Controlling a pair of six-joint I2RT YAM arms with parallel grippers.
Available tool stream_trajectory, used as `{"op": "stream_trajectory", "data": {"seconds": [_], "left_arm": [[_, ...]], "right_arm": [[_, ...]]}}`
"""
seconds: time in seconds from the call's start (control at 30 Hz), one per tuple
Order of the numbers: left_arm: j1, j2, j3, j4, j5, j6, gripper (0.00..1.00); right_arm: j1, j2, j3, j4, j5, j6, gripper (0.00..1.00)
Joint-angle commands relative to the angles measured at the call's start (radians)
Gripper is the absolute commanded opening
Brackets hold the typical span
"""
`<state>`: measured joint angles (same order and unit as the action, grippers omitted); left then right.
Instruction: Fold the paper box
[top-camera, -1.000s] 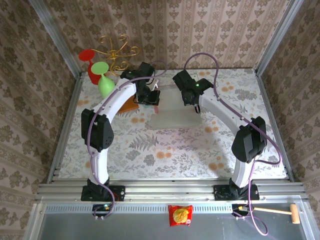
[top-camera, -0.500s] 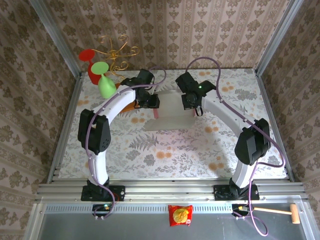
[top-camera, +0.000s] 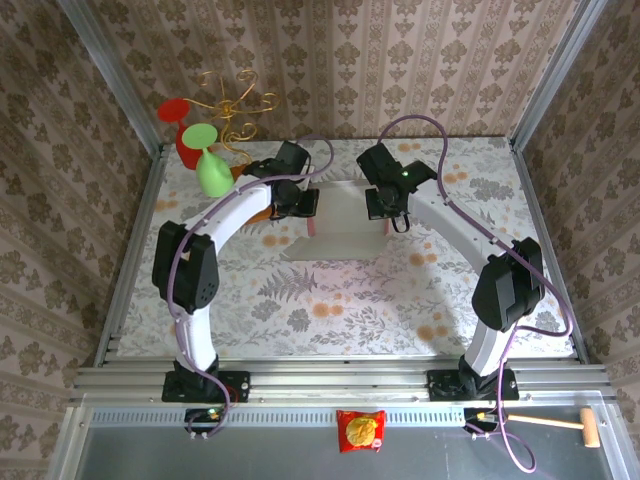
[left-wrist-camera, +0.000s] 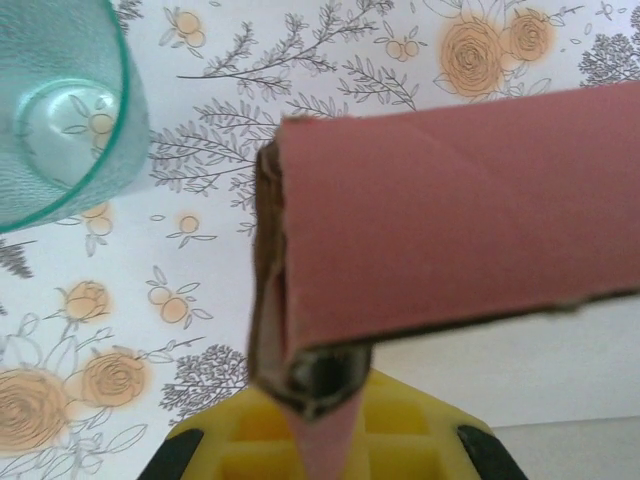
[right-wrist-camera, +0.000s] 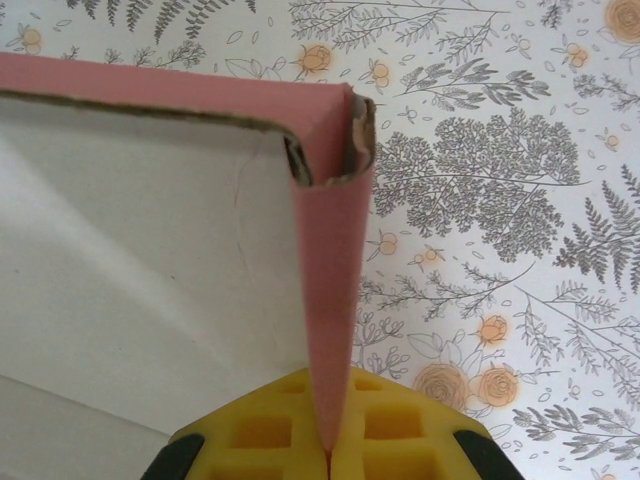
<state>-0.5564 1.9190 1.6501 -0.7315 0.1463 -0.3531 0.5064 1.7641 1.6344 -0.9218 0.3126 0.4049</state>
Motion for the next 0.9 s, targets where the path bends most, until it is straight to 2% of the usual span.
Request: {"op": "stream_trajectory", "data": {"seconds": [0.0, 0.37, 0.43, 0.7, 0.8, 0.87], "left_arm": [[-0.027, -0.049, -0.007, -0.007, -0.186, -0.021, 0.0], [-0.124, -0.004, 0.051, -0.169, -0.623, -0.102, 0.0], [-0.132, -0.009, 0.04, -0.161, -0.645, -0.107, 0.0], [-0.149, -0.046, -0.006, -0.06, -0.571, -0.055, 0.0], [-0.141, -0.097, -0.07, 0.053, -0.461, -0.023, 0.21], [-0.121, -0.137, -0.125, 0.13, -0.37, -0.031, 0.31]], "right_arm": [[0.001, -0.045, -0.011, -0.017, -0.025, 0.022, 0.0], [0.021, -0.038, -0.01, -0.078, 0.107, 0.095, 0.0], [0.027, -0.038, -0.013, -0.077, 0.113, 0.1, 0.0], [0.038, -0.035, -0.014, -0.058, 0.08, 0.097, 0.0], [0.038, -0.046, -0.02, -0.041, 0.056, 0.094, 0.0], [0.035, -0.057, -0.025, -0.029, 0.04, 0.094, 0.0]]}}
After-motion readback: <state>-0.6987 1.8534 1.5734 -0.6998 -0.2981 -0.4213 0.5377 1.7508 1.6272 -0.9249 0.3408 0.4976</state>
